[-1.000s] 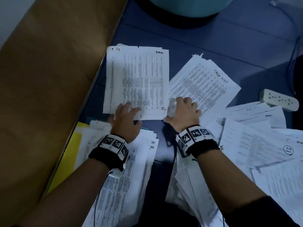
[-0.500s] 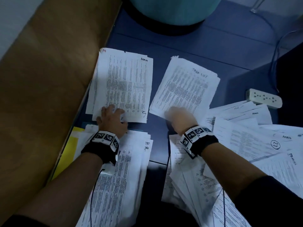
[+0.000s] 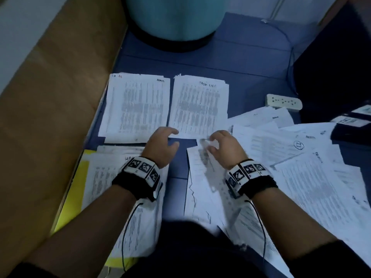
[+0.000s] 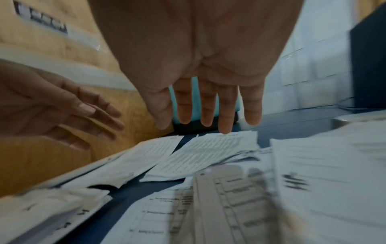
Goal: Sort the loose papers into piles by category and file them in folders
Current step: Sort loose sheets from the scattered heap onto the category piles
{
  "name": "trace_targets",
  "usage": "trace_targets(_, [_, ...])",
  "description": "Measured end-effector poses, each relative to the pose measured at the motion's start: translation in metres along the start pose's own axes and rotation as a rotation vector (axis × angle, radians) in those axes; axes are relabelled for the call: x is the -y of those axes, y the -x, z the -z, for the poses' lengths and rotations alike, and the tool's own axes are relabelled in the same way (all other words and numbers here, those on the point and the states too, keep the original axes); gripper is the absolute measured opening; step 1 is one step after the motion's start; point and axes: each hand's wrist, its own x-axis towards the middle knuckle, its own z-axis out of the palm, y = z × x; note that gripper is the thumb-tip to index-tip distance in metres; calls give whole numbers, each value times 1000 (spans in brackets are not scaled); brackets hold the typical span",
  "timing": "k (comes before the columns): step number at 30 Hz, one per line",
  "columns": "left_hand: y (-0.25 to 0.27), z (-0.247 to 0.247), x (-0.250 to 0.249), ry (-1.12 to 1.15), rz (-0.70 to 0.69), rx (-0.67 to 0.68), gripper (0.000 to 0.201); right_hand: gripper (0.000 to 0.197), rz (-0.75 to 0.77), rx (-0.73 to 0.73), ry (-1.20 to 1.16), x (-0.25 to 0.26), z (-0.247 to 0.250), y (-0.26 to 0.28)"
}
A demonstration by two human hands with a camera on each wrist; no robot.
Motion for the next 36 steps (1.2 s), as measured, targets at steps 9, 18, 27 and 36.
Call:
trace_targets(9, [53,-101,-83,90,-92,319,31,31,-495,-84,-169,-116,35,147])
trace_targets(18, [79,-211,-138,27,-68,554,35,89,-743,175,127,-221,5,245])
trace_targets(27, [78,-257,-165,175,150,422,83,45,-407,210,135,-233,4,258])
trace_targets(36, [99,-270,-189,299,-21,478,117,58,-434,89,-111,-237,31,263])
